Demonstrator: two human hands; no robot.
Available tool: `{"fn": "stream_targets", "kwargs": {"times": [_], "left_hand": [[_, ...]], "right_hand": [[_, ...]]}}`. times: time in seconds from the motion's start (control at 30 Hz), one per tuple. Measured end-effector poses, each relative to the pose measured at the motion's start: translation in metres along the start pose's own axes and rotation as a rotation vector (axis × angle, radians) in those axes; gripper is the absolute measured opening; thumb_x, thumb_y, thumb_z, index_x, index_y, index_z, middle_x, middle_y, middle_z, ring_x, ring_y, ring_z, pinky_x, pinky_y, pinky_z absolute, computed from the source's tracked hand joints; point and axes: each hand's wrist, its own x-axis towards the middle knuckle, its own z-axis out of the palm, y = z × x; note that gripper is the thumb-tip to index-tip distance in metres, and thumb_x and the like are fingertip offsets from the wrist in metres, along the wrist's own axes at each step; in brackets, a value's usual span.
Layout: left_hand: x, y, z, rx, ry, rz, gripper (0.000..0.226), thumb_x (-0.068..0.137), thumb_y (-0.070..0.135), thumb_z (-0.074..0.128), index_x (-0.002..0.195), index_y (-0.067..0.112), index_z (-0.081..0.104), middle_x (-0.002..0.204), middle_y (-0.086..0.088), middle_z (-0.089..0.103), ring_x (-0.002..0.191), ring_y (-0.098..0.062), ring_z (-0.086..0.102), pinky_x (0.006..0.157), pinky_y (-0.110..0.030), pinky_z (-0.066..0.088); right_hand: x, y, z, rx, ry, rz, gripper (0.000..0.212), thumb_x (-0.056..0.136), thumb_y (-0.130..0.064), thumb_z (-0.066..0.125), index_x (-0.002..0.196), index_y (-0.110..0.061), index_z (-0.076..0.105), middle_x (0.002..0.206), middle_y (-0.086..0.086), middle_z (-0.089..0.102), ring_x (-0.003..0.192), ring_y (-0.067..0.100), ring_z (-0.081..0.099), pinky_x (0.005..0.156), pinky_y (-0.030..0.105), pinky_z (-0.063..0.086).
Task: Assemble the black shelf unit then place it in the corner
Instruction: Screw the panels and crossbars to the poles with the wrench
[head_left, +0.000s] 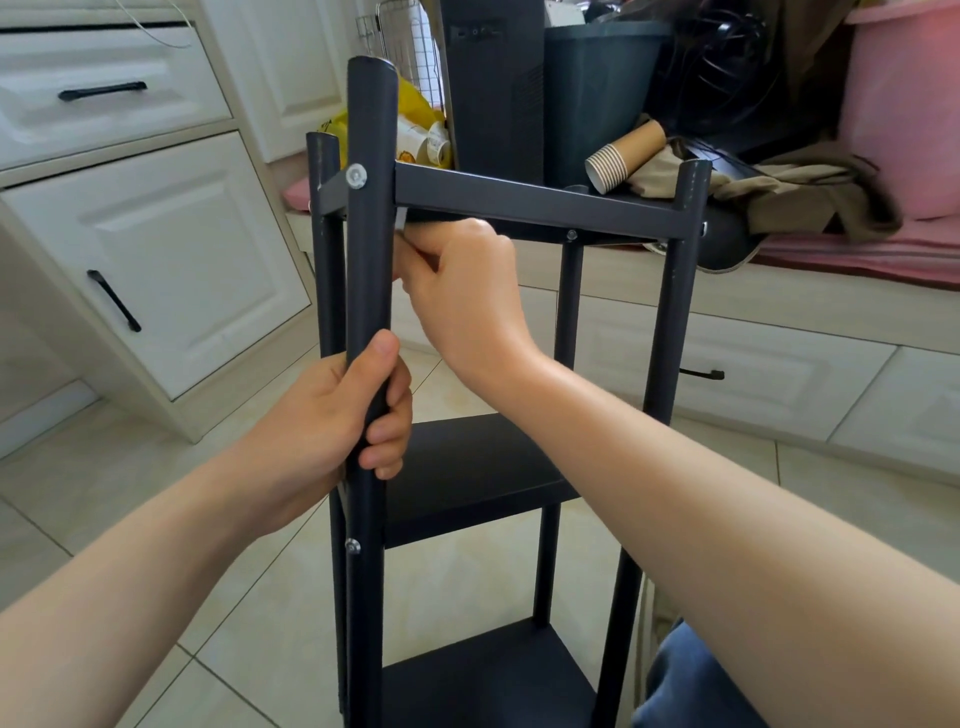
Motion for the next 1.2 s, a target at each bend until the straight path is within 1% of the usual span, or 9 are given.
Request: {"fn": "stream_targets", "kwargs": {"times": [0.13,0.2,0.33,0.4,0.53,0.63,0.77,0.9,1.2], "left_hand": [[0.0,0.001,0.0,0.006,-0.004,-0.009,0.052,0.077,0.072,0.055,0.06,0.023,0.049,0.053,0.0,0.033,0.043,-0.014,0.031,0.046,-0.024,0.041],[0.0,0.0,-0.001,0.01,-0.014,-0.006,0.054,0.083,0.072,0.054,0.061,0.023,0.048,0.054,0.0,0.033,0.042,-0.014,0.031,0.046,-0.024,0.041],[0.0,-0.001,-0.001,0.014,-0.037,0.006,0.052,0.077,0.072,0.054,0.062,0.022,0.048,0.053,0.0,0.034,0.041,-0.014,0.032,0.046,-0.024,0.042],[0.0,-0.002,-0.001,0.014,-0.04,0.008,0.052,0.076,0.072,0.054,0.062,0.023,0.049,0.053,0.0,0.034,0.042,-0.014,0.032,0.046,-0.024,0.042],[0.0,-0.001,-0.001,0.017,-0.037,0.008,0.052,0.077,0.073,0.055,0.061,0.024,0.049,0.053,0.001,0.035,0.042,-0.013,0.033,0.046,-0.025,0.042],[0.0,0.001,0.001,0.02,-0.037,0.004,0.055,0.08,0.075,0.056,0.06,0.024,0.049,0.054,0.0,0.034,0.042,-0.014,0.033,0.048,-0.023,0.043],[-0.002,0.002,0.002,0.019,-0.044,0.017,0.051,0.076,0.071,0.055,0.06,0.023,0.049,0.054,-0.001,0.034,0.042,-0.014,0.033,0.048,-0.023,0.043],[-0.002,0.0,0.0,0.021,-0.043,0.018,0.05,0.085,0.067,0.052,0.061,0.023,0.049,0.054,-0.001,0.034,0.043,-0.014,0.033,0.048,-0.024,0.043],[0.0,-0.001,-0.006,0.042,-0.051,0.029,0.049,0.078,0.071,0.054,0.061,0.025,0.051,0.054,0.001,0.035,0.043,-0.013,0.035,0.049,-0.023,0.044]], "right_hand": [[0.001,0.005,0.007,0.032,0.08,-0.055,0.027,0.097,-0.002,0.058,0.072,0.007,0.066,0.065,0.001,0.058,0.058,-0.001,0.048,0.064,0.007,0.039],[0.002,0.008,0.009,0.021,0.112,-0.095,0.026,0.096,0.0,0.058,0.071,0.005,0.065,0.065,-0.001,0.055,0.06,0.001,0.044,0.064,0.006,0.037],[0.003,0.011,0.009,-0.05,0.154,-0.169,0.022,0.094,0.001,0.061,0.073,0.002,0.067,0.068,-0.006,0.054,0.06,0.0,0.044,0.066,0.005,0.036],[0.002,0.012,0.007,-0.073,0.147,-0.187,0.02,0.095,0.0,0.06,0.076,0.003,0.069,0.069,-0.001,0.06,0.065,0.007,0.052,0.067,0.007,0.039],[-0.001,0.012,0.001,-0.094,0.02,-0.127,0.028,0.098,-0.005,0.056,0.071,-0.002,0.064,0.068,0.012,0.067,0.064,0.024,0.06,0.067,0.035,0.049],[-0.004,0.011,-0.004,-0.09,-0.06,-0.061,0.034,0.099,-0.009,0.053,0.068,0.002,0.061,0.064,0.017,0.064,0.062,0.032,0.06,0.067,0.043,0.05],[-0.003,0.007,-0.008,-0.051,-0.026,-0.028,0.032,0.097,-0.009,0.054,0.069,0.003,0.063,0.062,0.017,0.062,0.062,0.031,0.06,0.066,0.046,0.052],[-0.002,0.005,-0.011,-0.045,0.003,-0.036,0.033,0.094,-0.007,0.056,0.065,0.004,0.063,0.059,0.016,0.061,0.061,0.032,0.06,0.066,0.046,0.053],[-0.004,0.001,-0.011,-0.037,0.037,-0.081,0.031,0.093,-0.006,0.056,0.065,0.002,0.066,0.055,0.012,0.061,0.054,0.028,0.059,0.058,0.041,0.05]]}}
